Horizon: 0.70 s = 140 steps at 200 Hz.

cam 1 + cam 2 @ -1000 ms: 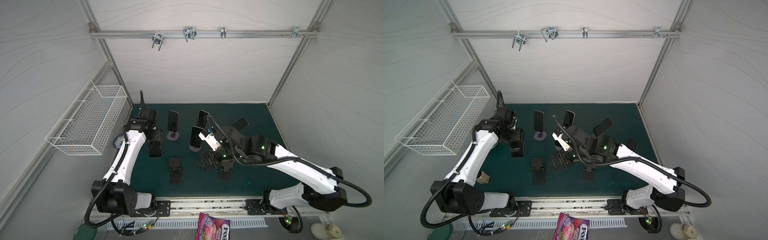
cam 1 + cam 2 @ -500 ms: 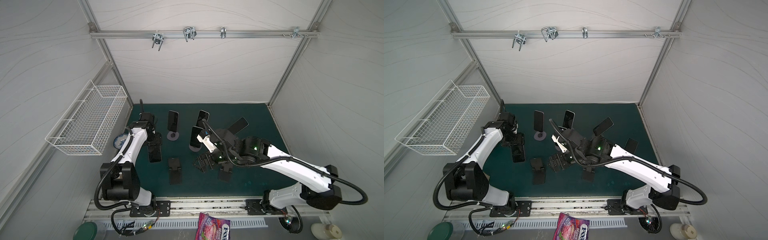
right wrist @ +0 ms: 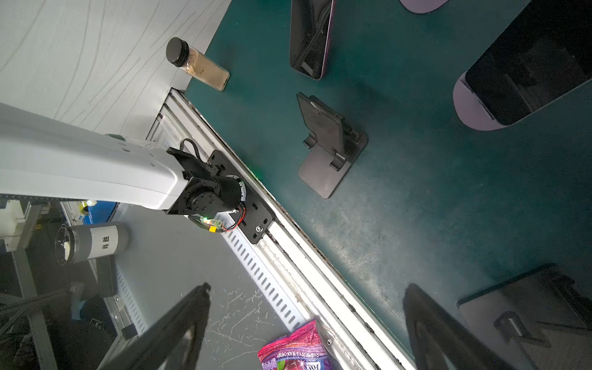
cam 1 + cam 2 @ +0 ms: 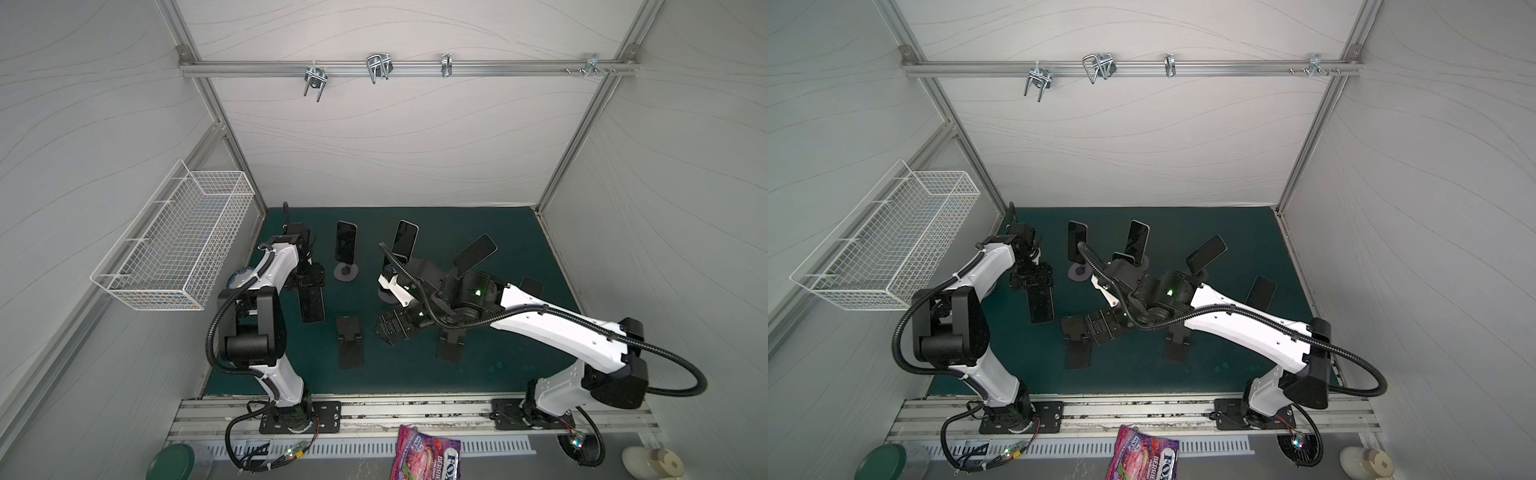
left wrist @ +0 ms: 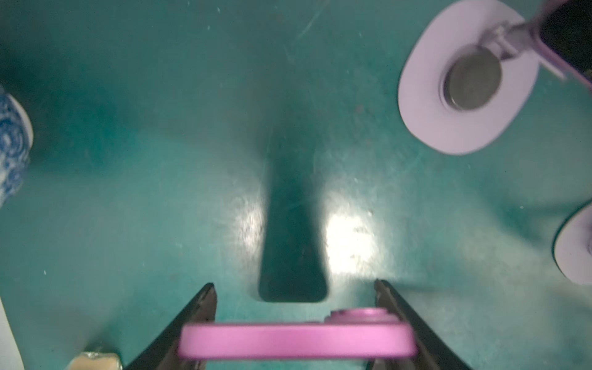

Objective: Remove the phone from the phone stand
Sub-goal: Place the phone at the middle-left of the table.

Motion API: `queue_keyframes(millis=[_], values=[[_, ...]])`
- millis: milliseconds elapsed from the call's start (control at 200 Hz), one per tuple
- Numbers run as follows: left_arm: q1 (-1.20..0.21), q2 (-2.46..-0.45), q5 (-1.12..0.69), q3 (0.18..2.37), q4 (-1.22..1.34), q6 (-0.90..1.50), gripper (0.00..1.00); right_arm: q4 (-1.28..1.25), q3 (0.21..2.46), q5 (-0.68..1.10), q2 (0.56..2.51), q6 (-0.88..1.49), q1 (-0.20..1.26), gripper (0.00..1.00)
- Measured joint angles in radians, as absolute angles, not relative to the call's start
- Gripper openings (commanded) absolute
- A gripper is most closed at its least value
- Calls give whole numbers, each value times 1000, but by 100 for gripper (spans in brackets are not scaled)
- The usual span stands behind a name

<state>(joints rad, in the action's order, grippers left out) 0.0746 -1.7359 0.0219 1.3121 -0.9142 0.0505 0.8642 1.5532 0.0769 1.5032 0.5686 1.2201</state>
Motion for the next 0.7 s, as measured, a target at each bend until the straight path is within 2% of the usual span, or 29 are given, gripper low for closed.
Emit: queue_keyframes(millis=[465,700], values=[[115,-1947,-13,1491,-986,7,54,845,1553,127,1536,611,1220,95],[152,-1995,-37,1531,-1000,4,54,847,1620,144,1628,614,1220,94]])
